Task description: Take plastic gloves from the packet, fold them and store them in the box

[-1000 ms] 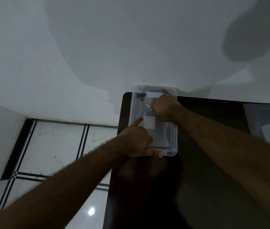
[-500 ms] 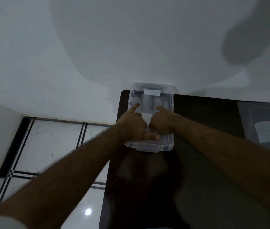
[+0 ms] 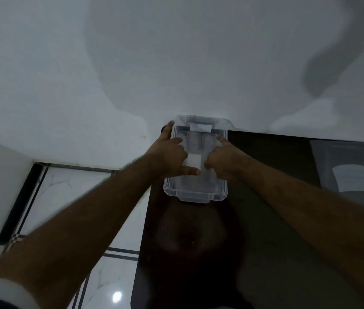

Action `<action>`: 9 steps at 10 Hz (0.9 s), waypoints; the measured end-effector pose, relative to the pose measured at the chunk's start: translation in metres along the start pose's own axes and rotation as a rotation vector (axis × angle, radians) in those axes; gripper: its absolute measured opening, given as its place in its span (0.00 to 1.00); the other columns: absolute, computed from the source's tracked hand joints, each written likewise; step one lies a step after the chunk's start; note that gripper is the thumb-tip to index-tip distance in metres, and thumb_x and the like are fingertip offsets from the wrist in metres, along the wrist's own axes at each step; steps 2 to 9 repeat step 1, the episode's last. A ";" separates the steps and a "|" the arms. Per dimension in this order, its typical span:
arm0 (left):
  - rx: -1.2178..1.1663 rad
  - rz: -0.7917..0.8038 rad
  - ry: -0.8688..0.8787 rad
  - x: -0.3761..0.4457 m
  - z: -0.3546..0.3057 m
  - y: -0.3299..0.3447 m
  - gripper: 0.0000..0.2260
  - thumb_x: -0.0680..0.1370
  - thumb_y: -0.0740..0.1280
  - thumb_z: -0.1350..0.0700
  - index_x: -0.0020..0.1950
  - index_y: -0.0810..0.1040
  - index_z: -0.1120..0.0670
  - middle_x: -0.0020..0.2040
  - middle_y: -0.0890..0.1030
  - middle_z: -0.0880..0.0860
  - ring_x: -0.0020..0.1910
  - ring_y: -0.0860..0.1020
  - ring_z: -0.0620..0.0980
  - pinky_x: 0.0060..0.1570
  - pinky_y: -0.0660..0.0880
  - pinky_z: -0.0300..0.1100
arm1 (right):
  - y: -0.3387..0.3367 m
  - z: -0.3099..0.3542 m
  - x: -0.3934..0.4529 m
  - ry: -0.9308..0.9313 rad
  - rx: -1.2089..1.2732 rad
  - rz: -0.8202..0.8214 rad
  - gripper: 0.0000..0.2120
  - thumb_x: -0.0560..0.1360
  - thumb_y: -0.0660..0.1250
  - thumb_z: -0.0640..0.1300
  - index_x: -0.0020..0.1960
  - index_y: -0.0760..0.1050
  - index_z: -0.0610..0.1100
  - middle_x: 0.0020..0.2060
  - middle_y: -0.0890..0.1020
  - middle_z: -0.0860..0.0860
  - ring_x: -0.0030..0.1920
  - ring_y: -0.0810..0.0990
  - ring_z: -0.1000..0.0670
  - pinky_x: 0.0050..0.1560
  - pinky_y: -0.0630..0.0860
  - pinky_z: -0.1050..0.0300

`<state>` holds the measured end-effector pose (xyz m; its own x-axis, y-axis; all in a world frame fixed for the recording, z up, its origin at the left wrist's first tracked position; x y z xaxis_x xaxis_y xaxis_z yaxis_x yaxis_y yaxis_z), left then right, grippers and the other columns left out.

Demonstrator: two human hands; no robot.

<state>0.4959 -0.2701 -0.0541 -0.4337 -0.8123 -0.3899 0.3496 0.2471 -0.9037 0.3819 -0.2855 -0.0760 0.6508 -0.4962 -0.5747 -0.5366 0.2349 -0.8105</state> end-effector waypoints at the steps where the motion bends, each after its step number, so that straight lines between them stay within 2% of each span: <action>1: -0.026 -0.118 -0.090 -0.040 -0.004 -0.018 0.30 0.84 0.52 0.29 0.63 0.85 0.48 0.63 0.86 0.48 0.79 0.71 0.53 0.75 0.24 0.67 | -0.013 -0.013 -0.029 0.053 0.019 -0.096 0.21 0.79 0.65 0.40 0.70 0.77 0.53 0.64 0.82 0.50 0.71 0.75 0.47 0.82 0.40 0.34; 9: -0.026 -0.118 -0.090 -0.040 -0.004 -0.018 0.30 0.84 0.52 0.29 0.63 0.85 0.48 0.63 0.86 0.48 0.79 0.71 0.53 0.75 0.24 0.67 | -0.013 -0.013 -0.029 0.053 0.019 -0.096 0.21 0.79 0.65 0.40 0.70 0.77 0.53 0.64 0.82 0.50 0.71 0.75 0.47 0.82 0.40 0.34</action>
Point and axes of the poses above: each hand's wrist, its own x-axis towards the middle knuckle, its own y-axis out of the palm, z = x × y, the point moved 9 cm from there along x, towards the middle knuckle
